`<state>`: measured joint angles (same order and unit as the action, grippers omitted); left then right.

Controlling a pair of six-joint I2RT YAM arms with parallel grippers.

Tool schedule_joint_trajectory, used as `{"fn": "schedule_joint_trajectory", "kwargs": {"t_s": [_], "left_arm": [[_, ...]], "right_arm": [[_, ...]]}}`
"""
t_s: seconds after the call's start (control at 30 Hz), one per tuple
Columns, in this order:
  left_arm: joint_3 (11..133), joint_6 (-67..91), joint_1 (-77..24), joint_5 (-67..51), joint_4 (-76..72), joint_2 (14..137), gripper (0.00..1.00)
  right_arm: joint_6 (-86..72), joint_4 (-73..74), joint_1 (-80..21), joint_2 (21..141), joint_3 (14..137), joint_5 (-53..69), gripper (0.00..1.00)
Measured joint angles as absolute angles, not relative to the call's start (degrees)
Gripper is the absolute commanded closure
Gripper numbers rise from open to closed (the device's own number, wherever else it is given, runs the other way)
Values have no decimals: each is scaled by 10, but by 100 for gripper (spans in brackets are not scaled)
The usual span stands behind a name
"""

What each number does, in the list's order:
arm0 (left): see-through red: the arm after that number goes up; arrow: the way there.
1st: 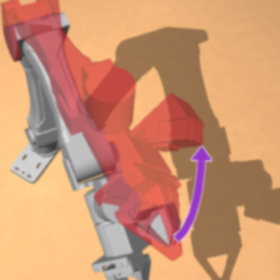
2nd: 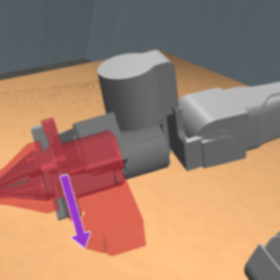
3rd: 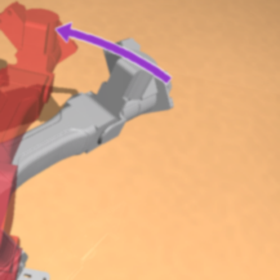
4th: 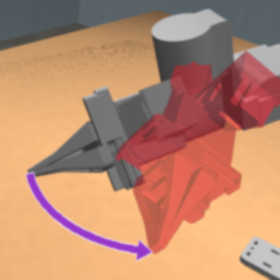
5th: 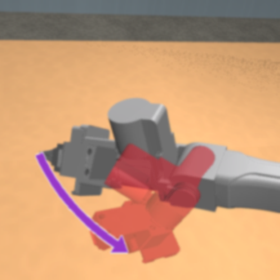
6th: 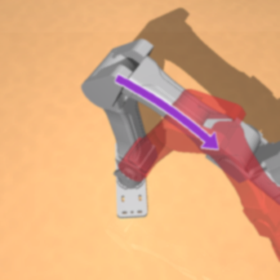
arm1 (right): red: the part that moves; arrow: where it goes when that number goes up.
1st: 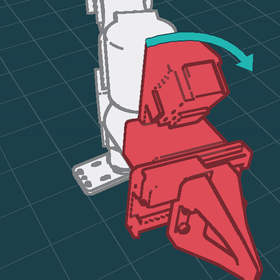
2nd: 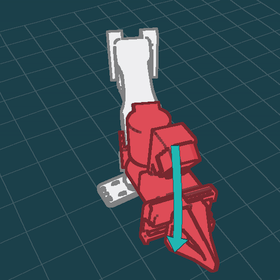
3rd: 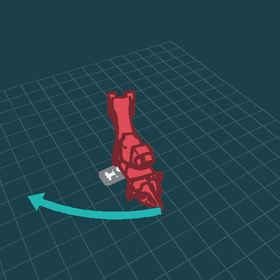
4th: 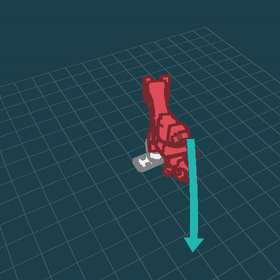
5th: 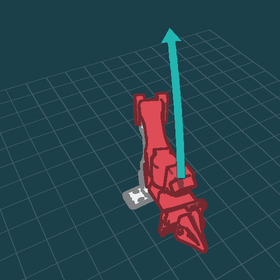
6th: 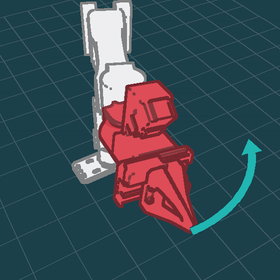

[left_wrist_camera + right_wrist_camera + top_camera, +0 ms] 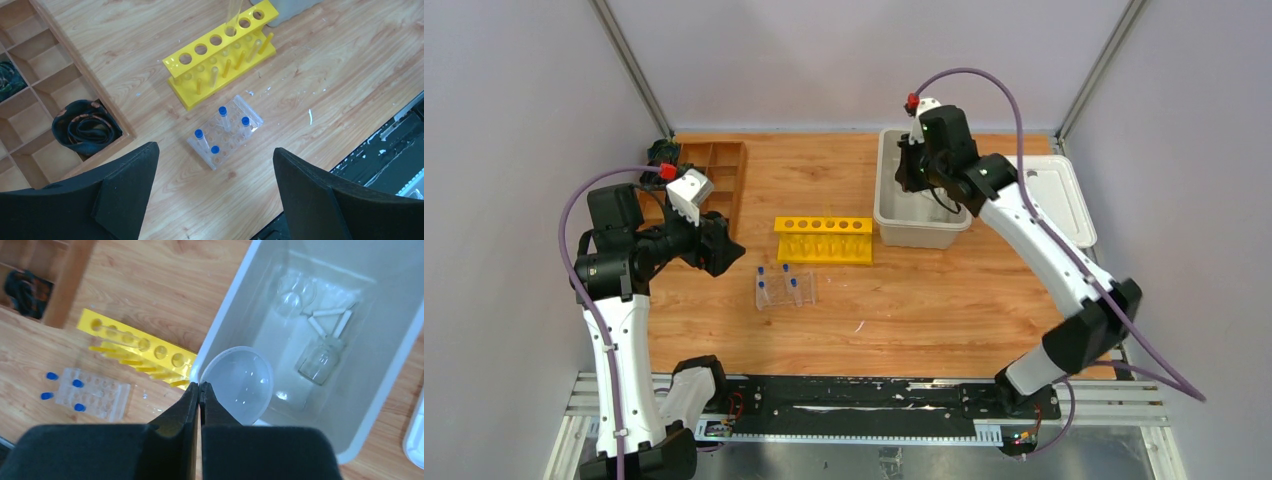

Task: Organize the chemistry lab equipment

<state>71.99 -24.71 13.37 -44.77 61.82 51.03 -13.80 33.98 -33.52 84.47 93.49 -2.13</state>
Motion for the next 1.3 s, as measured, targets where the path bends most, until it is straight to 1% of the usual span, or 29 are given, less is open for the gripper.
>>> {"fn": "schedule_joint_trajectory", "kwargs": {"t_s": [0.2, 0.3, 0.63, 0.8, 0.83, 0.87, 0.93, 0.97, 1.07, 1.17, 1.3], "left_arm": [[720, -249, 134, -446, 618, 507, 11], [720, -251, 134, -446, 618, 506, 11], [720, -254, 134, -446, 618, 506, 12], [720, -256, 134, -446, 618, 506, 12], [720, -256, 134, -446, 618, 506, 12], [720, -256, 134, -446, 618, 506, 11], [720, -256, 134, -446, 618, 506, 9], [720, -256, 134, -446, 618, 506, 7], [720, -258, 134, -446, 618, 505, 5], [720, -259, 134, -448, 618, 502, 5], [720, -260, 134, -450, 618, 499, 5]], "right_arm": [[-144, 339, -283, 990, 947, 50, 100], [-152, 339, -269, 1041, 949, 77, 100], [-166, 329, -258, 1113, 957, 142, 100], [-170, 329, -258, 1127, 956, 151, 100], [-170, 328, -258, 1127, 955, 151, 98], [-170, 327, -258, 1127, 954, 151, 92], [-172, 325, -258, 1127, 950, 151, 77], [-175, 324, -258, 1127, 947, 151, 73], [-180, 320, -258, 1127, 936, 152, 67], [-183, 316, -258, 1124, 922, 155, 56], [-182, 320, -258, 1108, 919, 154, 46]]}}
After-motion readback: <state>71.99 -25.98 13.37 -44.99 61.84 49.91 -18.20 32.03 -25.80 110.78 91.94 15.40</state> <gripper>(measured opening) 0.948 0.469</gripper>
